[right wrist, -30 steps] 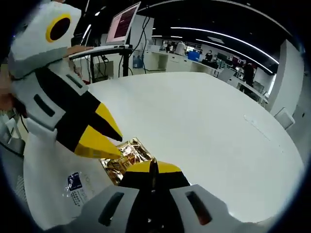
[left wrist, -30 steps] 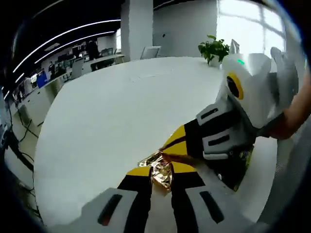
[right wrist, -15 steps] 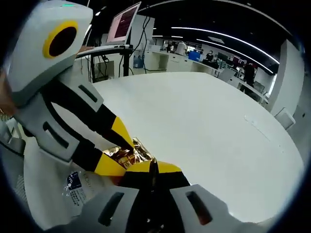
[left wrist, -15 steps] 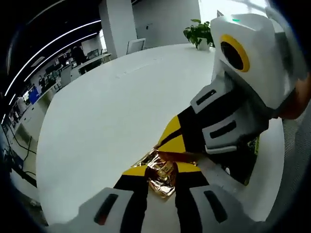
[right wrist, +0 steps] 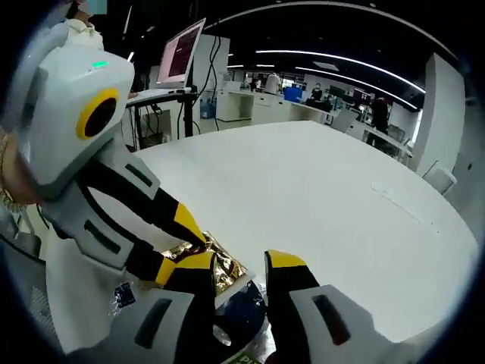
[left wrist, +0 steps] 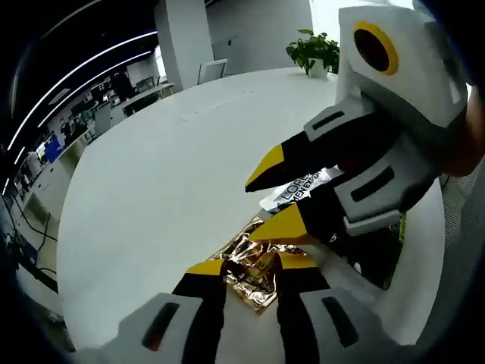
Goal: Arrange the skincare products in the storage area until every visible bottle or jar stands upright without overlapping.
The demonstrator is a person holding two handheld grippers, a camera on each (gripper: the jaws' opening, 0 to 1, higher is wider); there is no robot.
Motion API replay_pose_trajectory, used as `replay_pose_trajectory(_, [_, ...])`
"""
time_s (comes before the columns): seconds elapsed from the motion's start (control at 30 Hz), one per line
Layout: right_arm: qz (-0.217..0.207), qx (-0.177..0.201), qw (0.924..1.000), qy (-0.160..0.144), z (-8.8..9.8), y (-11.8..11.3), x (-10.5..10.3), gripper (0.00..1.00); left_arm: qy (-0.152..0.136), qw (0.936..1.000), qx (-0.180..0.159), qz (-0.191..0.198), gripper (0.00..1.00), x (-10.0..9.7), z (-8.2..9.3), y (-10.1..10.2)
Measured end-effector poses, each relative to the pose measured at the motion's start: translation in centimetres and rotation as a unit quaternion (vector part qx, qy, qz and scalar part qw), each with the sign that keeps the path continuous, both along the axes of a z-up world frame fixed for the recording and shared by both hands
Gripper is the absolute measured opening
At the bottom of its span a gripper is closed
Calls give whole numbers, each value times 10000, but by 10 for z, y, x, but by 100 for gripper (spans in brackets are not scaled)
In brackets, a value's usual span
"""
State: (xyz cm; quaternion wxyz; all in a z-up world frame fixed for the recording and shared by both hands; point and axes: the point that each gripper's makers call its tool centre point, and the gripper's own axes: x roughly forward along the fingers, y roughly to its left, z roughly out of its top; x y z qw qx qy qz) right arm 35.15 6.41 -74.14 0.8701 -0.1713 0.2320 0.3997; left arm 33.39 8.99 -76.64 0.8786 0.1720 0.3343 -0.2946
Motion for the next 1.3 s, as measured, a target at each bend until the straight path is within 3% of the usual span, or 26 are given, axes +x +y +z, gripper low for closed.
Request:
replay_pose_trajectory(0.07, [-40,35,10000,31,-1,-2,-2,29,4,10000,4,28,31,-2,2,0])
replay_pose_trajectory(0.2, [-58,123,9999,70,4,-4,-5,32,-46,10000,21,11,30,-3,5,-1])
replay_pose_trajectory(0.5, [-117,638,9978,143,36,-9,-19,45,-118,9999,-68,70,37,-11,26,-2])
replay_pose_trajectory(0.8, [151,923,9954,230,59,-18,-60,54,-62,9998,-165,136,54,-39,39,-5])
replay_pose_trajectory(1.07, [69,1000,9949,120,81,-45,-93,69,13,9994,-242,252,64,-67,50,-5])
replay_pose_trajectory(1.2, [-33,1092,9940,74,92,-59,-112,81,-15,9992,-279,285,70,-79,57,-10])
replay_pose_trajectory(1.3, [-105,1091,9940,57,96,-71,-126,84,4,9990,-324,306,73,-89,61,-13])
